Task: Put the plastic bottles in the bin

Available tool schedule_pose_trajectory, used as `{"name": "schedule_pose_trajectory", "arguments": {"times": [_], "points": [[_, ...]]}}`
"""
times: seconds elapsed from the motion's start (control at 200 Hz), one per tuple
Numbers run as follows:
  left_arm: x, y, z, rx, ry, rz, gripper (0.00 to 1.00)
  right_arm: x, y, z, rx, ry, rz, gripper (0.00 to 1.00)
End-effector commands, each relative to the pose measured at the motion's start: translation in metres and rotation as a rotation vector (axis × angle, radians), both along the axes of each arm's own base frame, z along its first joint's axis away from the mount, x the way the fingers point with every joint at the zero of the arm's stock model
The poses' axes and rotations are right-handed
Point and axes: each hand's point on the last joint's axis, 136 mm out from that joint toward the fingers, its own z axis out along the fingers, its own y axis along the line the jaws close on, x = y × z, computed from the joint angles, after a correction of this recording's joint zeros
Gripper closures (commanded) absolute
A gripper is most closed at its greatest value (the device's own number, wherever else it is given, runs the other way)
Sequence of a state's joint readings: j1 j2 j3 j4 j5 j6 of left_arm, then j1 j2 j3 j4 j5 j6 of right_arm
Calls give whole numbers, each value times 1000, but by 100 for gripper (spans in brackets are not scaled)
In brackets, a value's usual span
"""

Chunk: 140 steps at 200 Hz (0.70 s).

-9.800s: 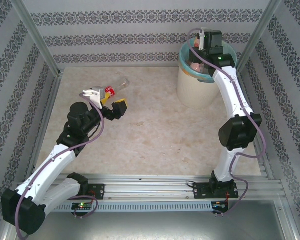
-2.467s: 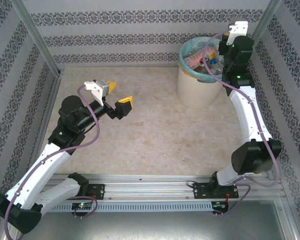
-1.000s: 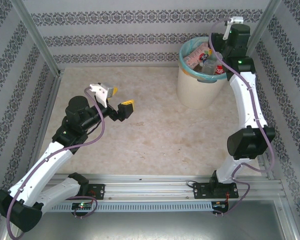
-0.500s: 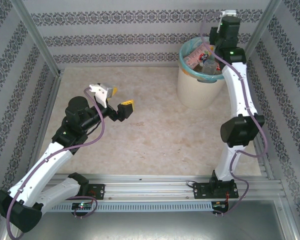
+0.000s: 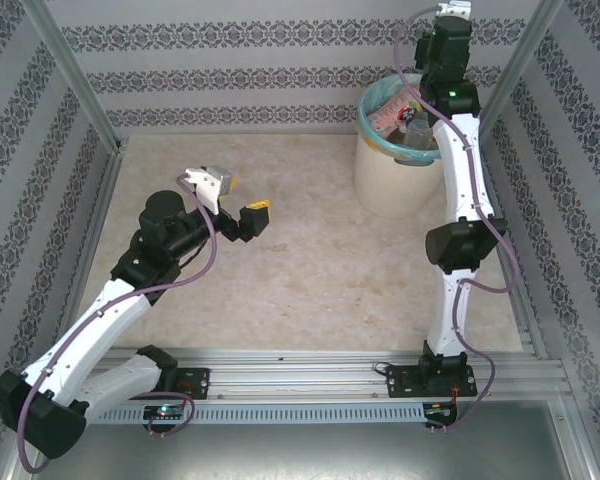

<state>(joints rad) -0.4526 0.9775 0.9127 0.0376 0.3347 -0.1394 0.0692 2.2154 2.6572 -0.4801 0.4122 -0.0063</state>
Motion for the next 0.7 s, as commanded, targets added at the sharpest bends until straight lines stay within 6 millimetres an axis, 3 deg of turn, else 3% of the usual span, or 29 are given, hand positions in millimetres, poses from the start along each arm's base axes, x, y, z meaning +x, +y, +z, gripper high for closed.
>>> {"name": "schedule_pose_trajectory", "arguments": {"times": [0.0,0.13,0.305,0.694], "points": [[3,-6,16,-28,-55,-11,0,5,-19,-19,-16,38,-102,57],[8,-12,14,-7,-53,-30,0,10,-35,-41,19,81,-140,57],[11,-13,9,24,-44,-34,0,1,-47,-72,102,178,-138,58],[12,-14,-2,-6,-16,-32,0,-25,-34,-134,274,329,-46,62]]}}
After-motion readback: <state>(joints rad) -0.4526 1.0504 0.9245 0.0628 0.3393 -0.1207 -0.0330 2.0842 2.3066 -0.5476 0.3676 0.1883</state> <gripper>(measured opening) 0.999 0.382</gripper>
